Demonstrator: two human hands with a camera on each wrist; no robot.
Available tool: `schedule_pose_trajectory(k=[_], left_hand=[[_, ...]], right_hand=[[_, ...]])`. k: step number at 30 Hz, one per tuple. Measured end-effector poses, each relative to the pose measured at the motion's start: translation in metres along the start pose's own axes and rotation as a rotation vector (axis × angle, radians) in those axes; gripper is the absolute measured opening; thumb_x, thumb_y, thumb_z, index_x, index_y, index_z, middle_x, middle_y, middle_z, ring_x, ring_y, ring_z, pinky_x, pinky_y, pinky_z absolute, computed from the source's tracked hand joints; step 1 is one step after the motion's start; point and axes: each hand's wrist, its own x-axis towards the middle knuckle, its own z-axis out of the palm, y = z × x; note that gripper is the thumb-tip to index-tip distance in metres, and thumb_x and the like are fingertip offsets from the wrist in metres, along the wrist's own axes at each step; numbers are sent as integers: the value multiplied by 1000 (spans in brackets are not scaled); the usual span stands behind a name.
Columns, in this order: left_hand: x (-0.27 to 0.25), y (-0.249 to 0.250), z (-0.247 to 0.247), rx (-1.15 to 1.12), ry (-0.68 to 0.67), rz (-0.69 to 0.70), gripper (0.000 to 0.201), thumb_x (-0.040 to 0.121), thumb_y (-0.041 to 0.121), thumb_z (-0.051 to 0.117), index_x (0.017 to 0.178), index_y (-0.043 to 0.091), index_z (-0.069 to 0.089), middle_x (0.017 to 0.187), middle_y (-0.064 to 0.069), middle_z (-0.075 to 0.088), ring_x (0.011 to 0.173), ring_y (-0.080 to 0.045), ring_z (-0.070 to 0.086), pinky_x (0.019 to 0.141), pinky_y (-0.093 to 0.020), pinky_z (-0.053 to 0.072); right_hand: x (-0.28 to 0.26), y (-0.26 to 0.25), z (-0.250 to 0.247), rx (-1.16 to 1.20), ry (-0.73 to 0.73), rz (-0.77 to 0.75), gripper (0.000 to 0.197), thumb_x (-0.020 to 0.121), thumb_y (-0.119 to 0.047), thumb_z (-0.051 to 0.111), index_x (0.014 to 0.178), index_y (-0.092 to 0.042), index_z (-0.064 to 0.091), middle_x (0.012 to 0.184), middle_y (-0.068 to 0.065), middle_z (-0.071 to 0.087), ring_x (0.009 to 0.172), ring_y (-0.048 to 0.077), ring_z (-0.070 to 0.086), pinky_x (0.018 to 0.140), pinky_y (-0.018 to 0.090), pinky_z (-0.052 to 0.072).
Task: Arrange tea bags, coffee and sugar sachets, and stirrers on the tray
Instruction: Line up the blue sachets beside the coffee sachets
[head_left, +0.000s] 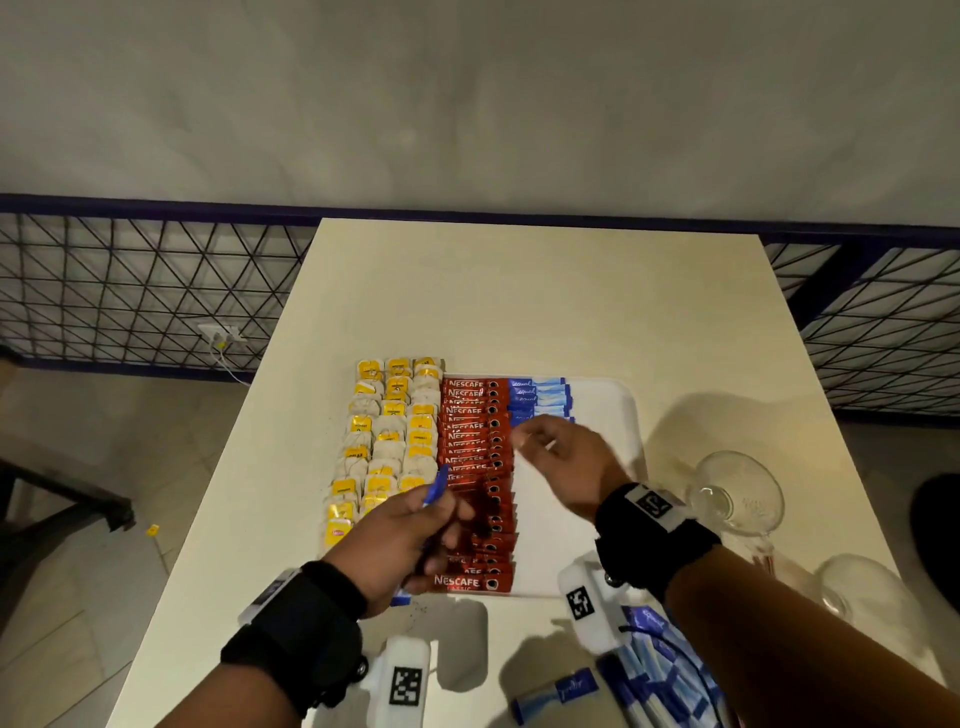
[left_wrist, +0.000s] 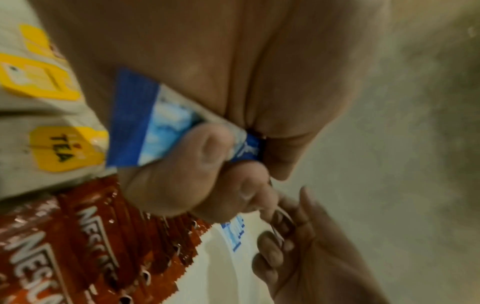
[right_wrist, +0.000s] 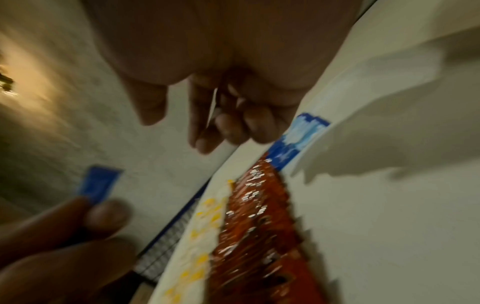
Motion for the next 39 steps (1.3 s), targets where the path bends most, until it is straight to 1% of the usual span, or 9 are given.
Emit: schedule_pose_trajectory(k=[3, 6, 9, 16, 22, 25, 27, 35, 39], left_hand=[[1, 8, 16, 95, -121, -4, 25, 102, 25, 43, 103, 5, 59, 67, -2, 47, 47, -12, 34, 38, -18, 24], [-1, 12, 25, 121, -172, 17, 15, 101, 21, 48, 94, 10, 53, 68, -4, 49, 47, -13, 35, 39, -18, 24], [-5, 10, 24, 55, -65, 66, 9, 98, 17, 52, 100, 8, 54, 70, -5, 59, 44, -12, 38, 38, -17, 25], [-6, 4, 27, -1, 236, 261, 10, 95, 10, 57, 99, 9, 67, 68, -7, 65, 38, -9, 34, 41, -20, 27], [-9, 5, 29, 258, 335, 396, 23, 86, 16, 71, 102, 32, 73, 90, 14, 72, 81, -1, 66, 90, -35, 54], [-10, 8, 30, 170, 354, 390, 18, 89, 17, 66, 104, 25, 72, 61, 19, 60, 53, -3, 49, 69, -48, 48], [-6, 8, 29, 125, 399, 419, 17, 91, 11, 64, 95, 25, 71, 57, 17, 57, 48, -4, 42, 58, -29, 42], [10, 8, 27, 109, 476, 430, 10, 87, 10, 69, 86, 20, 70, 67, 7, 57, 57, -6, 49, 58, -23, 43], [13, 4, 46, 56, 366, 349, 9, 87, 7, 68, 81, 12, 63, 55, 8, 52, 39, -1, 40, 48, -21, 34]], right_hand=[[-19, -16, 18, 277, -228, -91, 5, 81, -43, 69, 86, -41, 69, 88, -8, 70, 79, 10, 62, 74, 27, 47], [-24, -16, 20, 294, -152, -136, 10, 81, -38, 70, 78, -29, 70, 73, -5, 68, 68, 10, 60, 69, 30, 50], [-30, -17, 7, 321, -59, -102, 14, 90, -21, 65, 77, -22, 67, 61, -10, 64, 50, -2, 51, 55, 12, 38], [-37, -13, -4, 390, -44, -10, 13, 93, -17, 61, 83, -18, 68, 69, 3, 69, 43, 6, 40, 48, 21, 35], [-38, -18, -5, 539, -12, -8, 8, 90, -10, 63, 84, -11, 69, 71, 7, 70, 47, 15, 45, 51, 25, 40], [-36, -16, -7, 506, -9, -34, 11, 89, -6, 64, 90, -16, 67, 76, 11, 71, 49, 15, 49, 53, 26, 42], [-36, -14, -7, 518, -13, -34, 14, 90, -6, 63, 96, -19, 64, 81, 12, 73, 49, 16, 49, 52, 27, 41], [-30, -4, 0, 506, 47, 16, 5, 87, -14, 69, 88, -16, 64, 79, 2, 62, 54, 15, 52, 54, 29, 42], [-28, -3, 11, 456, -39, -66, 5, 87, -13, 69, 84, -16, 66, 79, -4, 65, 55, 12, 54, 54, 27, 42]])
